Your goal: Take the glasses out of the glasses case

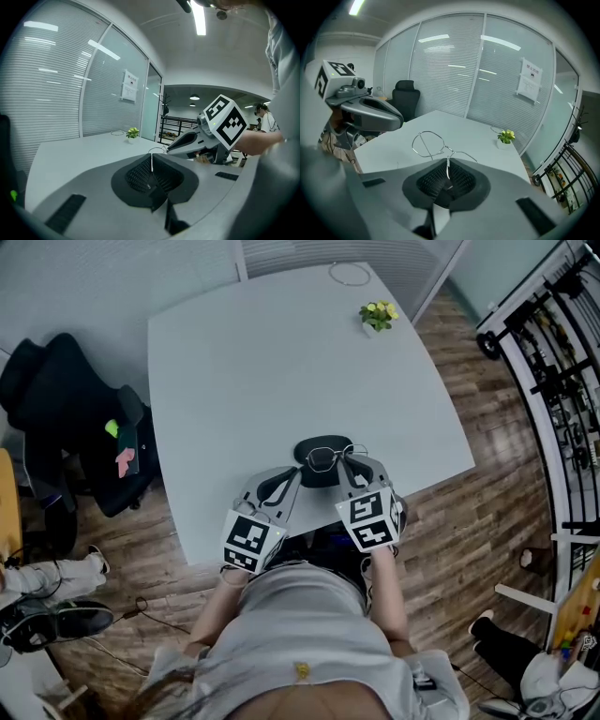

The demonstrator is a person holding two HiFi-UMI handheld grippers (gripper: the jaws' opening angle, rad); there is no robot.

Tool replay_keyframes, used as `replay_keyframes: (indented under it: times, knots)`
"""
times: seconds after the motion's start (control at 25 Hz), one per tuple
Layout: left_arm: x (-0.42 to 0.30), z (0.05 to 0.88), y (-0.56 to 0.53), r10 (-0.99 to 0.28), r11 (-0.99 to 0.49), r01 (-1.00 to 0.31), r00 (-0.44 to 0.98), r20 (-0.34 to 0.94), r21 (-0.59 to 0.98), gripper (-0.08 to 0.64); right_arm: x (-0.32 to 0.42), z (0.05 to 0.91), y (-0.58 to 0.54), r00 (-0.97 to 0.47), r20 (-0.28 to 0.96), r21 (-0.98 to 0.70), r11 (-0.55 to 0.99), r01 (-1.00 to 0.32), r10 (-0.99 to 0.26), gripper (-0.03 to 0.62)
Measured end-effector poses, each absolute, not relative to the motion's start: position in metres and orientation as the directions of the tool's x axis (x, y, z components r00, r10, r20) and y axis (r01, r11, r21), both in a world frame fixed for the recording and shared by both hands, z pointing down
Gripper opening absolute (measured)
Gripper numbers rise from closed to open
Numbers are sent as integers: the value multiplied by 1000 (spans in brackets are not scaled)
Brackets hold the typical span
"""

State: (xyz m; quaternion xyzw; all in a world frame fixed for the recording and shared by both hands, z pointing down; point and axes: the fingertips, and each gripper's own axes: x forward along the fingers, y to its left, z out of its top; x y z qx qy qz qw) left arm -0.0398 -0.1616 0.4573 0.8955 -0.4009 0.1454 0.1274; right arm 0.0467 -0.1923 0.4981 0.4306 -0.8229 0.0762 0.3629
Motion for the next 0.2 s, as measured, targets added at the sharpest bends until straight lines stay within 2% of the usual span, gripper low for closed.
replay_keyframes:
  times: [0.2]
  knots:
    - [-46,459,-166,-684,-643,-758,633,362,109,29,41,497,-196,-366,663,194,622,-759,-653,28]
